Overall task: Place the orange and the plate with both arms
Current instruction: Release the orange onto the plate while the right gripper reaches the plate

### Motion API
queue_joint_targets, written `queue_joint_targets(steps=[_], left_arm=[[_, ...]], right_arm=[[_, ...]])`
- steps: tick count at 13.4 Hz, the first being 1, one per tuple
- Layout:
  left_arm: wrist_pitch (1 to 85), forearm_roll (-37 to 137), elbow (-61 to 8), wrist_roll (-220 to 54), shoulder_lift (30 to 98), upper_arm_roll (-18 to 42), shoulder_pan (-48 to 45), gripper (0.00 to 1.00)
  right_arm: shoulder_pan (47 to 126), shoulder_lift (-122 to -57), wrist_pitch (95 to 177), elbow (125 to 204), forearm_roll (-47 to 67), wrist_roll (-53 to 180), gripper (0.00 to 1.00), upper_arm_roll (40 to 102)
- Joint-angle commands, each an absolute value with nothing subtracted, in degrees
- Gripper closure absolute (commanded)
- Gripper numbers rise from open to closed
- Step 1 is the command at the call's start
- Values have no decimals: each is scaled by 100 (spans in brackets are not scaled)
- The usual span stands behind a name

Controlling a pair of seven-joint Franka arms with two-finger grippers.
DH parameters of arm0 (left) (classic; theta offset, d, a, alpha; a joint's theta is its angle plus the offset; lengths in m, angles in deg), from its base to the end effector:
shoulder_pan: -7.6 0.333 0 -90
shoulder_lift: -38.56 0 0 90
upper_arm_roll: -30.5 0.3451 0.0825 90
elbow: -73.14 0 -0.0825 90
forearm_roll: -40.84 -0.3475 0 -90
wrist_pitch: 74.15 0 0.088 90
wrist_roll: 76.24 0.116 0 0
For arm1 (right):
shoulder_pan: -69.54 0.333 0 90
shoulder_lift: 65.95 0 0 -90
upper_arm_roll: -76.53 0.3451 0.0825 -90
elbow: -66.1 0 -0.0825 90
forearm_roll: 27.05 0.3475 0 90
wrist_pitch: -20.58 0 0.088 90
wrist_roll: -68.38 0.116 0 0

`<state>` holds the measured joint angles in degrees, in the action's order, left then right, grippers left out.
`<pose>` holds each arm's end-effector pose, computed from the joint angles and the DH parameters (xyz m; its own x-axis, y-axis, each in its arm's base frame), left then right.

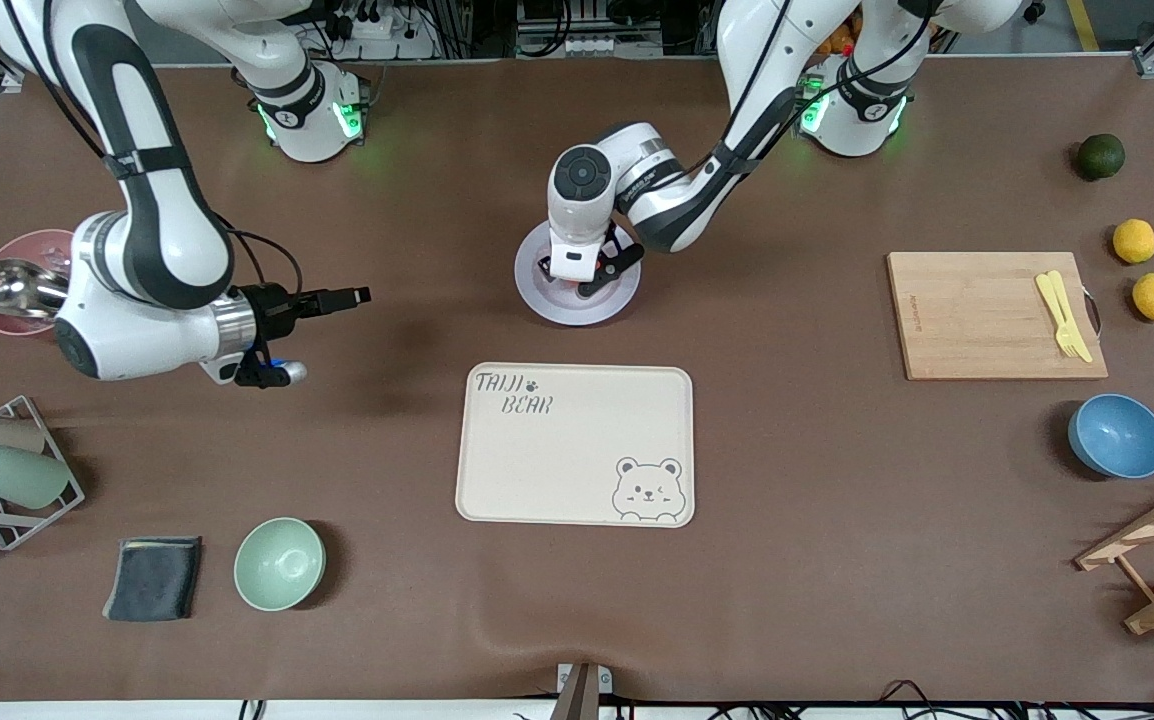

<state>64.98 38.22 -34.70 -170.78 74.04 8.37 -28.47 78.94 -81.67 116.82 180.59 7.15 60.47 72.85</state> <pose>0.3468 -0.5196 0.2391 0.7725 0.6067 -0.1876 0.6104 -0.7909 -0.0444 0.5028 0.1116 0.3493 0.8506 0.1320 -0.5090 -0.1601 -0.8571 -0.4897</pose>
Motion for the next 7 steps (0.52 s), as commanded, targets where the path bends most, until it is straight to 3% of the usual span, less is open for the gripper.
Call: queue_joint_targets(steps=[1,3,4,6,7], left_arm=[[6726,3627,-3391,-17283,7608,853,-2887,85],[6735,3583,-3400,-17318,7644,853,-2922,82],[6735,3583,-3400,-17318,7653,862,-2922,73],[6849,3574,-3400,-17353,7679,870,-2922,6],[6867,3574,-3400,-17519,7662,870,-2931,0]], right_arm=[[8052,-7904,11866,18475,985,5986,0,7293],[8166,-7834,12189,18869,1301,5680,0,7293],[8175,-7834,12270,19002,1442,5452,0,7293],[8167,-7878,12323,19187,1671,5178,0,7284],[8175,-7887,12428,19266,1681,5168,0,7293]])
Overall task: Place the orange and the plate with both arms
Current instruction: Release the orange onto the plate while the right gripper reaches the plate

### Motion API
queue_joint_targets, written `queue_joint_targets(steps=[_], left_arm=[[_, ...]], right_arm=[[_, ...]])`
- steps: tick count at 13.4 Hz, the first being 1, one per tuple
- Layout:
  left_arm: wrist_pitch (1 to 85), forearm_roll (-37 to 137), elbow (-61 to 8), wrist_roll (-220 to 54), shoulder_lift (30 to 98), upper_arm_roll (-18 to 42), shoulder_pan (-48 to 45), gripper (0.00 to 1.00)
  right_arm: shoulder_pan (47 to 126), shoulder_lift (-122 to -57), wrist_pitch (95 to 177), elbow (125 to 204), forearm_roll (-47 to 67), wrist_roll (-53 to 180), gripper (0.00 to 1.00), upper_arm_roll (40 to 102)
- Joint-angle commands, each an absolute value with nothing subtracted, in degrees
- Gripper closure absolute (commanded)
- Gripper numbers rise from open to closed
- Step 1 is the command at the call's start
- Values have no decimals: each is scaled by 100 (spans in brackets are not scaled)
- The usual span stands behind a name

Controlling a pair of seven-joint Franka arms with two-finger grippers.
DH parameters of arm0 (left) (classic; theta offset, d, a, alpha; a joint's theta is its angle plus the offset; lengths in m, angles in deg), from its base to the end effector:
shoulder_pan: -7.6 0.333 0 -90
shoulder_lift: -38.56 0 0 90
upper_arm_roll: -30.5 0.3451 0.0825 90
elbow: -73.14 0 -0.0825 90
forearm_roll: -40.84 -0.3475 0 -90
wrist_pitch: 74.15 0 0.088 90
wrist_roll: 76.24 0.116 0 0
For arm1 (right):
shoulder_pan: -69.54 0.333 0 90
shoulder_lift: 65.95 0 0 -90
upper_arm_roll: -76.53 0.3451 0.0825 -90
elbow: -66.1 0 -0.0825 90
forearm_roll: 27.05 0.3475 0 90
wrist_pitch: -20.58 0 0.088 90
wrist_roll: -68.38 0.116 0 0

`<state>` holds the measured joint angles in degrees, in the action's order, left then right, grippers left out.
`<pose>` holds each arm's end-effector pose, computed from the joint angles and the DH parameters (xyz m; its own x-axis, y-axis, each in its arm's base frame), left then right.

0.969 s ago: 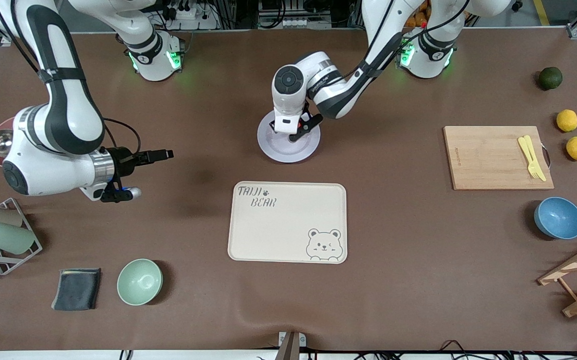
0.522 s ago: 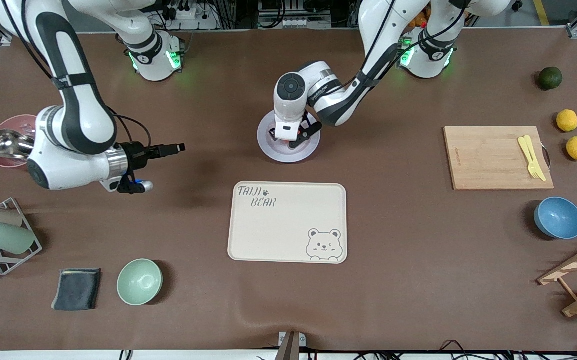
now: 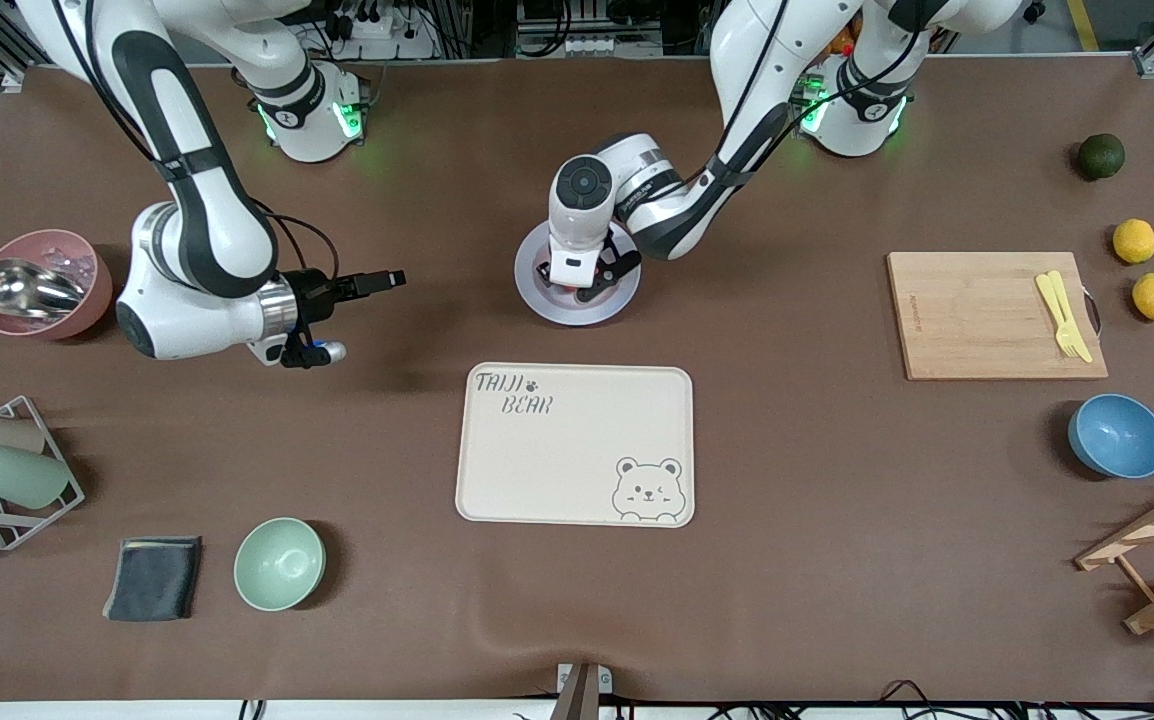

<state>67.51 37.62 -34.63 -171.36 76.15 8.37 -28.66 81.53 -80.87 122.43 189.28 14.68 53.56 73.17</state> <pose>0.3458 -0.5227 0.2215 0.7680 0.6102 -0.1944 0.6162 -0.7868 -0.0353 0.4672 0.1358 0.3115 0.8512 0.1828 -0.4920 -0.1627 -0.7993 -0.5785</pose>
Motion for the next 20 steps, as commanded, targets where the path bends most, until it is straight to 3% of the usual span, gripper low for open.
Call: queue_joint_targets(steps=[1,8,12,16,20], left_arm=[[6867,3574,-3400,-17625,7627,870,-2992,0],[6543,3557,-3373,-17679,6679,879,-2485,0],[6305,3513,-2735,-16803,6510,870,-1677,0],[5735,3451,-1565,-14908,6712,879,-334,0],[5654,3425,-1519,-12868,6248,818,1372,0]], right_arm=[[8193,-7887,12498,19319,1689,5168,0,7302],[8675,-7904,12814,19582,2155,5168,0,7302],[9150,-7983,13219,19837,2708,5168,0,7302],[10106,-8010,14263,20206,3612,5168,0,7302],[10408,-8097,14529,20225,4010,5159,0,7302]])
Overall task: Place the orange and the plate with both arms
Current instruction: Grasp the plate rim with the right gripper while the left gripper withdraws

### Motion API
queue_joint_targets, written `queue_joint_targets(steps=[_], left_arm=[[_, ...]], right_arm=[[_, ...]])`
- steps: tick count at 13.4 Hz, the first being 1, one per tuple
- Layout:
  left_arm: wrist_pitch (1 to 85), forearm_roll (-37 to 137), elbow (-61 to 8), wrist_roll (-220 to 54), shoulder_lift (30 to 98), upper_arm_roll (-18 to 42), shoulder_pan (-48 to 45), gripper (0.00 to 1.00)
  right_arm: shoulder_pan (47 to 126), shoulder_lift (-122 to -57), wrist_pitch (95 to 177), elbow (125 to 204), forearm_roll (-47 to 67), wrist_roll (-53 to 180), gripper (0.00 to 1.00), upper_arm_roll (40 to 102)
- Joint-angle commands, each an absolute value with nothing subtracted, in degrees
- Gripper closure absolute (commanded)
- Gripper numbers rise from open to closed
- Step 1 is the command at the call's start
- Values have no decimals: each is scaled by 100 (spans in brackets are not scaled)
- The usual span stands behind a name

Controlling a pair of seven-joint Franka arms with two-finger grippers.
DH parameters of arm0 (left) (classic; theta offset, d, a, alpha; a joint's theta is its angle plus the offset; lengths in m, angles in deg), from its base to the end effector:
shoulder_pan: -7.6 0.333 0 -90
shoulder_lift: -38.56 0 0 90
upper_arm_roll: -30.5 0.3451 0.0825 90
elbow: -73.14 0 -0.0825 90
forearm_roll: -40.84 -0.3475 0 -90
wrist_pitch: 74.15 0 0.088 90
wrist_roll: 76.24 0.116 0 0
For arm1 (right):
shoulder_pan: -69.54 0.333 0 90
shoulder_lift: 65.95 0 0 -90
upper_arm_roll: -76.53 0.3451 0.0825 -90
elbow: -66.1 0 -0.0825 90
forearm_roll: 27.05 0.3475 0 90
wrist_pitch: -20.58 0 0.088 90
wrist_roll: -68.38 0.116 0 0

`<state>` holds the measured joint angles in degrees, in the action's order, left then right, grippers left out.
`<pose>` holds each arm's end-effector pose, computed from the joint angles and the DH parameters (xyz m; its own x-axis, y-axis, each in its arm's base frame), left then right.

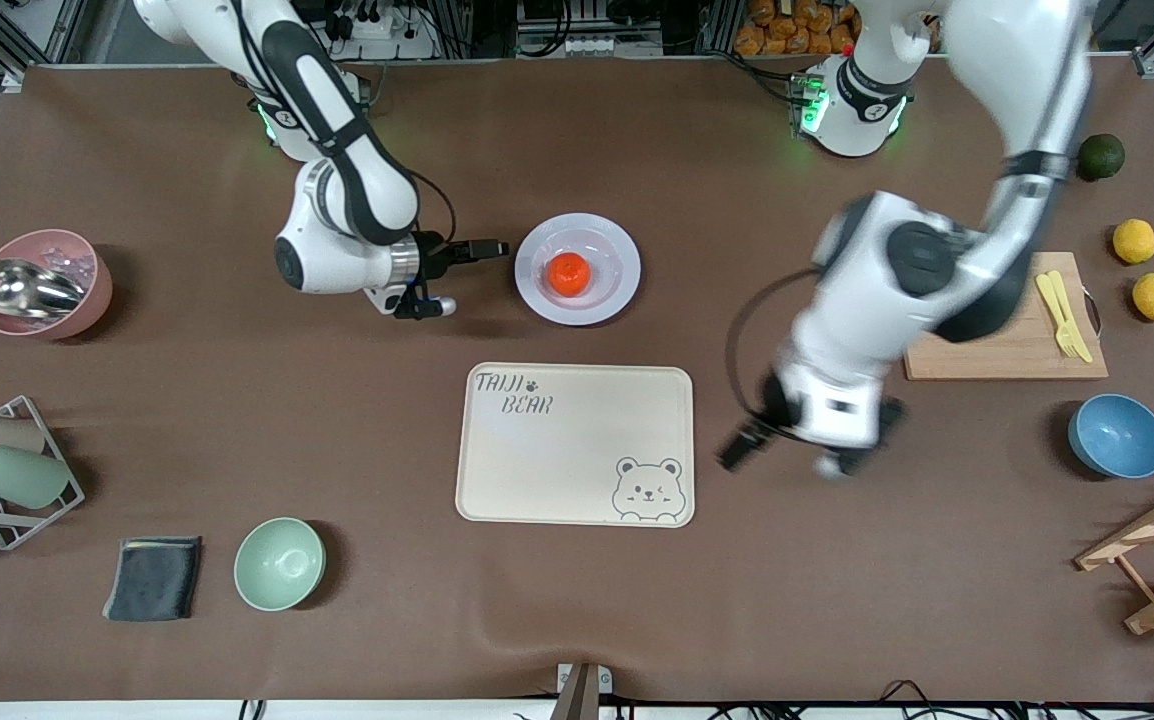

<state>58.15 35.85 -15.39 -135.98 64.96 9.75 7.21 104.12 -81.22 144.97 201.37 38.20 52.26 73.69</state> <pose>0.6620 -0.2048 0.4655 0.7591 0.6437 0.0969 0.5883 -0.7422 0.3212 0.3730 0.2796 0.2520 0.8876 0.1011 -0.4493 -0.2095 -0.7803 -0.5893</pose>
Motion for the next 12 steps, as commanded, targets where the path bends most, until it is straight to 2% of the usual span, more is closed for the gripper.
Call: queue_joint_targets(steps=[1,3,5,9,11,12], left_arm=[[5654,3416,-1475,-12279,6055,870,1645,0],[5611,3504,-1527,-11065,5949,801,2217,0],[4762,3434,-1589,-10965,5510,817,2289,0],[3688,3512,-1536,-9832,4930,809,2623,0],[2908,3557,-1563,-9795,4386,713,2563,0],[2764,3487,-1563,-9847,4348,599,2527,0]], right_arm=[[10478,-8254,14547,20225,4105,5081,0,7302],[10505,-8632,14503,20225,4998,4076,0,7302],[10531,-8940,14485,20233,5607,3430,0,7302],[10610,-8968,14477,20225,5767,3375,0,7310],[10855,-8959,14494,20225,6109,3366,0,7310],[11013,-8959,14512,20225,6380,3358,0,7310]])
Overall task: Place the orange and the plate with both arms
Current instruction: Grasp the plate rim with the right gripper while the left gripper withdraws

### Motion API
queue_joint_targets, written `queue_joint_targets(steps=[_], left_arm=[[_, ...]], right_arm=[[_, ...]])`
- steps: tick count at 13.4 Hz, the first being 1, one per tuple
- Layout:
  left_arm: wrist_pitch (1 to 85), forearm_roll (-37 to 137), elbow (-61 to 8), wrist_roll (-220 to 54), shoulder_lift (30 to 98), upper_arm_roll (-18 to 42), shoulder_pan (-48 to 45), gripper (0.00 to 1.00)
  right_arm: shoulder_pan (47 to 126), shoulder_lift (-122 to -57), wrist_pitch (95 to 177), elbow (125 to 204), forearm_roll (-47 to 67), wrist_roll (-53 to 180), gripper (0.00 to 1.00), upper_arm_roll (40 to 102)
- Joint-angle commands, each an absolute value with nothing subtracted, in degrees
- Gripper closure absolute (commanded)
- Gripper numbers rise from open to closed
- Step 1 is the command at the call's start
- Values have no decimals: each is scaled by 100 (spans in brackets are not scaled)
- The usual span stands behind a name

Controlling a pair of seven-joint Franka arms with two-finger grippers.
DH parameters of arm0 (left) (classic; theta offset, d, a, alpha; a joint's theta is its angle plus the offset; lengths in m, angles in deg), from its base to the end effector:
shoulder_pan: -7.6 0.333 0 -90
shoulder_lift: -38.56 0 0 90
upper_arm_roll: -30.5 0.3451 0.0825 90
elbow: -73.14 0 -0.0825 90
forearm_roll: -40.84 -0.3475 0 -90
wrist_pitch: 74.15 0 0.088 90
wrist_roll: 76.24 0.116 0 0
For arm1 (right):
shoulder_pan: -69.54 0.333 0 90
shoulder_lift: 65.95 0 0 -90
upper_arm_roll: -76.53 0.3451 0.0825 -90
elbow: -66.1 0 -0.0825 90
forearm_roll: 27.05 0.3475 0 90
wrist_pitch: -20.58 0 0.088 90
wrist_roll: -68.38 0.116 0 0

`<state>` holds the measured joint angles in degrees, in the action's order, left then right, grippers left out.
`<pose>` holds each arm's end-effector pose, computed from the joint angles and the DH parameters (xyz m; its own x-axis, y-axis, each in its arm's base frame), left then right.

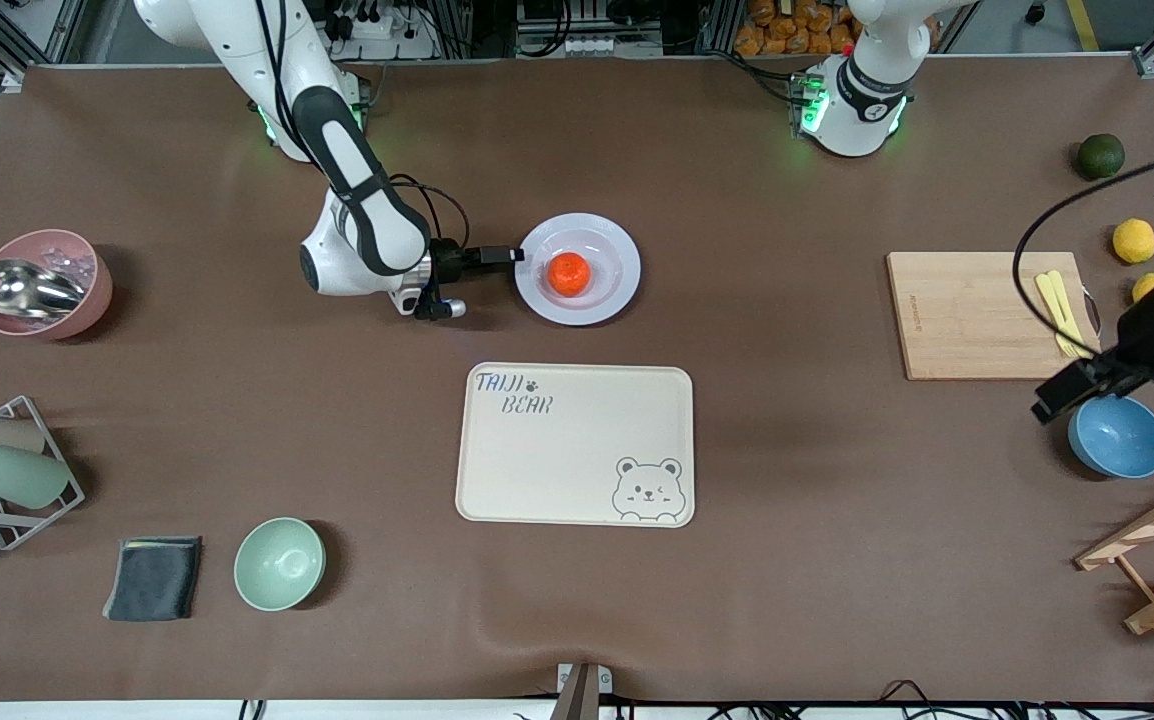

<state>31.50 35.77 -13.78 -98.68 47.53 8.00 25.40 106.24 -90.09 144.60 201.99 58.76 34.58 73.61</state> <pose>0.5927 -0.0215 0.6144 0.9379 0.2976 0.1783 0.2947 -0.9546 0.0429 0.3539 0.2918 0.1843 0.8956 0.0833 -0.4370 -0.2811 -0.6554 -0.7010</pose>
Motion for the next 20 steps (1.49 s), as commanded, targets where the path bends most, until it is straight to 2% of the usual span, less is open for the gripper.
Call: queue_joint_targets(steps=[1,5,6,7,8,9,11,18,20], left_arm=[[2763,3478,-1537,-9839,4339,520,2553,0],[2745,3644,-1422,-9638,4156,746,2492,0],[2693,3671,-1422,-9619,4085,817,2422,0],[2527,3671,-1422,-9576,4015,1131,2125,0],[2360,3749,-1439,-9610,3910,1534,1722,0],[2193,4002,-1431,-9628,3813,1834,1440,0],[1999,4163,-1396,-9540,3742,2275,1183,0],[1576,4374,-1422,-9452,3504,2461,1182,0],[1287,4374,-1396,-9443,3487,2706,1016,0]], right_arm=[[11145,-8959,14529,20216,6574,3358,0,7310],[11225,-8950,14529,20216,6717,3358,0,7302],[11217,-8950,14529,20216,6717,3358,3,7302],[11217,-8941,14529,20216,6717,3358,46,7302],[11217,-8933,14529,20216,6717,3358,84,7302],[11217,-8924,14529,20216,6717,3366,100,7310],[11208,-8924,14529,20216,6717,3366,100,7302],[11164,-8757,14468,20225,6717,3410,100,7302],[11146,-8564,14424,20303,6717,3410,100,7302]])
